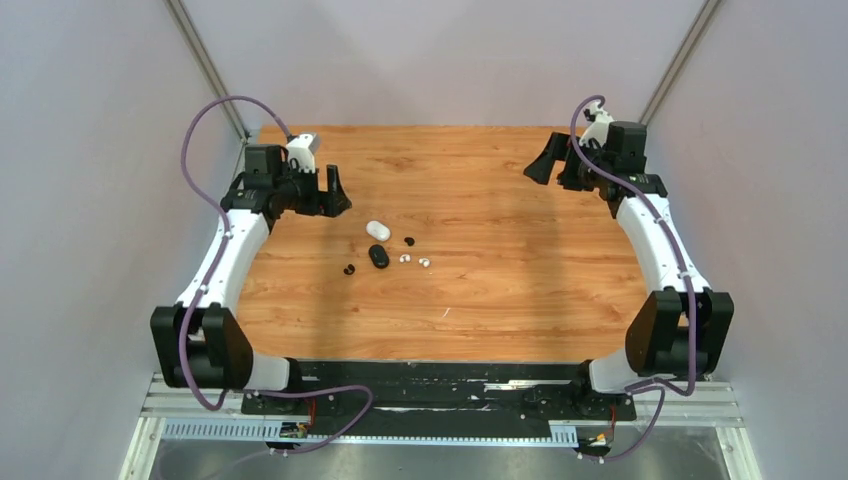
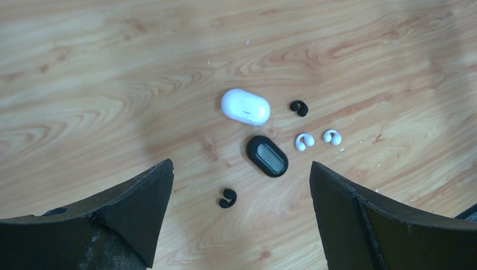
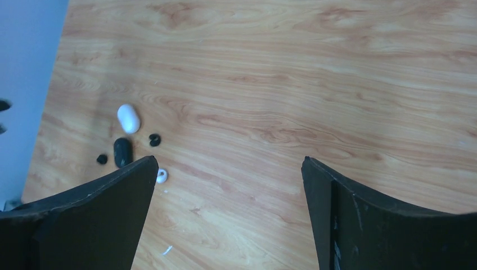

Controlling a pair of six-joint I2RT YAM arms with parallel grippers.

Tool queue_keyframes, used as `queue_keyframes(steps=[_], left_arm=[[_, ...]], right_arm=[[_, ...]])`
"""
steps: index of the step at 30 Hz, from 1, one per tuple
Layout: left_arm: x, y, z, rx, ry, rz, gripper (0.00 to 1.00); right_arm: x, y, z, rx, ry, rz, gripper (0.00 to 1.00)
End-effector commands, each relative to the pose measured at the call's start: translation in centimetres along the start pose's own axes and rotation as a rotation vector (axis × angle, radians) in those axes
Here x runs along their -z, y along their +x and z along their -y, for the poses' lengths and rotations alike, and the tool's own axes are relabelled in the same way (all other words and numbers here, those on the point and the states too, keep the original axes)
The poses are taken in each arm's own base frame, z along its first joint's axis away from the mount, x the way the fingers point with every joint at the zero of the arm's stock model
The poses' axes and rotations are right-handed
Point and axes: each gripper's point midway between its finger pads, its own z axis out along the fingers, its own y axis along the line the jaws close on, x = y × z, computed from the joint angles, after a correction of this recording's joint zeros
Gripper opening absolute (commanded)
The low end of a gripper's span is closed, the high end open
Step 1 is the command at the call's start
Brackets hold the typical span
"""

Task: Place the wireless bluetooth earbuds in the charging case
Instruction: Pick up the charging case from the center of the board.

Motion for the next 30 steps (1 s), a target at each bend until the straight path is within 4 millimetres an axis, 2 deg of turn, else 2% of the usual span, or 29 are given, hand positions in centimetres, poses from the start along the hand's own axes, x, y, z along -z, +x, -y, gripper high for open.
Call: queue_keyframes(steps=[1, 2, 3, 5, 8, 12, 16, 21, 25, 30], left_arm=[[-1.5, 0.2, -0.5, 0.043, 0.007, -0.025, 0.96], [-2.3, 0.8, -0.7, 0.073, 0.015, -0.048, 0.95], [-2.7, 0.9, -0.8, 0.084, 0.019, -0.053, 0.94], [-4.0, 1.7, -1.2, 0.129, 0.022, -0.093, 0.93], [-5.4, 2.9, -1.2, 0.202, 0.046, -0.15, 0.9], [-5.7, 3.7, -1.4, 0.226, 0.039, -0.168, 0.9], [-4.9, 4.0, -2.1, 0.166, -0.01, -0.171, 0.91], [-2.9, 3.5, -1.9, 0.088, -0.03, -0.146, 0.92], [-1.4, 3.1, -2.1, 0.048, -0.073, -0.127, 0.94], [-0.2, 3.4, -2.5, 0.034, -0.126, -0.124, 0.97]], right_arm=[[-1.6, 0.3, -3.7, 0.101, -0.287, -0.033, 1.0], [-2.2, 0.7, -4.5, 0.135, -0.354, -0.053, 1.0], [-3.1, 1.6, -6.2, 0.175, -0.411, -0.082, 1.0], [-5.5, 2.4, -7.9, 0.233, -0.405, -0.111, 1.0], [-8.9, 5.3, -11.1, 0.401, -0.396, -0.158, 1.0], [-13.5, 9.3, -14.9, 0.593, -0.383, -0.203, 0.97], [-16.5, 12.3, -18.0, 0.567, -0.438, -0.268, 0.92], [-17.4, 13.7, -21.1, 0.474, -0.474, -0.3, 0.9], [-17.7, 15.6, -22.1, 0.401, -0.42, -0.336, 0.89], [-17.2, 19.0, -22.9, 0.355, -0.373, -0.423, 0.86]])
